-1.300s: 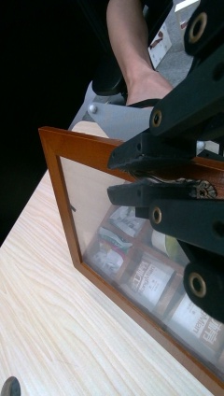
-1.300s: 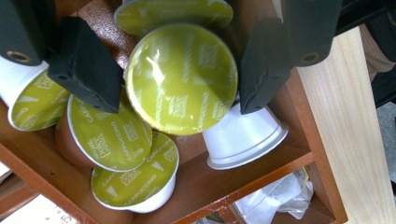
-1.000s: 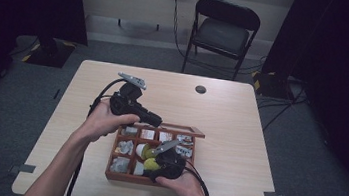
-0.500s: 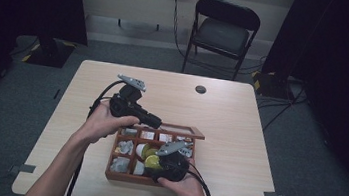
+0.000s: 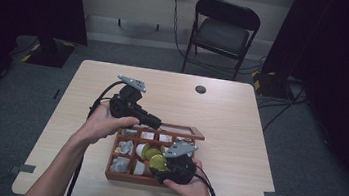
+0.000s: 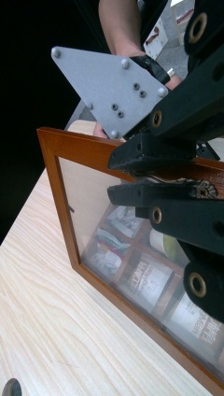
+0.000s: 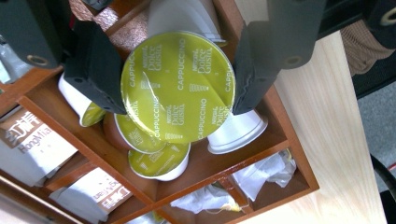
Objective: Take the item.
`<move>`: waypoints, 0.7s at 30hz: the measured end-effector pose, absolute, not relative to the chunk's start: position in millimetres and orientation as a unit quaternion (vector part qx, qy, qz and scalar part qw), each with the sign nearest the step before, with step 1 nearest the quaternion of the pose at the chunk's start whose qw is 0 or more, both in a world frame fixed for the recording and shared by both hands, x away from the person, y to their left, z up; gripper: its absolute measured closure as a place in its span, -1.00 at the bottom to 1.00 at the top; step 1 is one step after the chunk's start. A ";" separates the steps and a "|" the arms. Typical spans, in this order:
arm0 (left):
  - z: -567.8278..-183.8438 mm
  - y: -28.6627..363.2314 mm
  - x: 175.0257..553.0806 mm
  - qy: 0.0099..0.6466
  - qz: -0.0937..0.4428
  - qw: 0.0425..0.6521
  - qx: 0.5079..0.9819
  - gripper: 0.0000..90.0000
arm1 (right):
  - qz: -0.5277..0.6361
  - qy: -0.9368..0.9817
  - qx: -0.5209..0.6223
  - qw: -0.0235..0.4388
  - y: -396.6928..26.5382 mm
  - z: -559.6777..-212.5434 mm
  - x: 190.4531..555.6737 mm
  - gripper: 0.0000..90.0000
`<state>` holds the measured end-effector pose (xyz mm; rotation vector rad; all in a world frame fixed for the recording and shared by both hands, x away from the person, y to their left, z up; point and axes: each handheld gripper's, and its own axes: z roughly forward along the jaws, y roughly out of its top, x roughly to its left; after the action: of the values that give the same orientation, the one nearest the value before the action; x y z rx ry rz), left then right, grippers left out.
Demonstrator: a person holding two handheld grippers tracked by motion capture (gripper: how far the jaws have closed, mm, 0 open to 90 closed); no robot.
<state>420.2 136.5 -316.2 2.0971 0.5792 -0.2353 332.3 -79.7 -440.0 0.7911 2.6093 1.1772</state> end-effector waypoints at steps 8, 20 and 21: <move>-316.1 137.2 420.1 0.240 -0.093 0.462 0.849 0.81 | 0.407 0.869 0.267 0.091 -87.6 -435.1 327.4 -0.16; -316.2 138.0 421.8 0.242 -0.096 0.467 0.845 0.81 | 0.418 0.855 0.290 0.103 -120.8 -431.9 320.9 -0.15; -316.2 138.0 421.8 0.240 -0.096 0.466 0.846 0.81 | 0.419 0.853 0.293 0.105 -123.0 -430.9 321.1 -0.15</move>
<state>421.8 138.0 -316.2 2.0768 0.5902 -0.2363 321.1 -123.0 -430.9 0.8626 2.5148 1.2356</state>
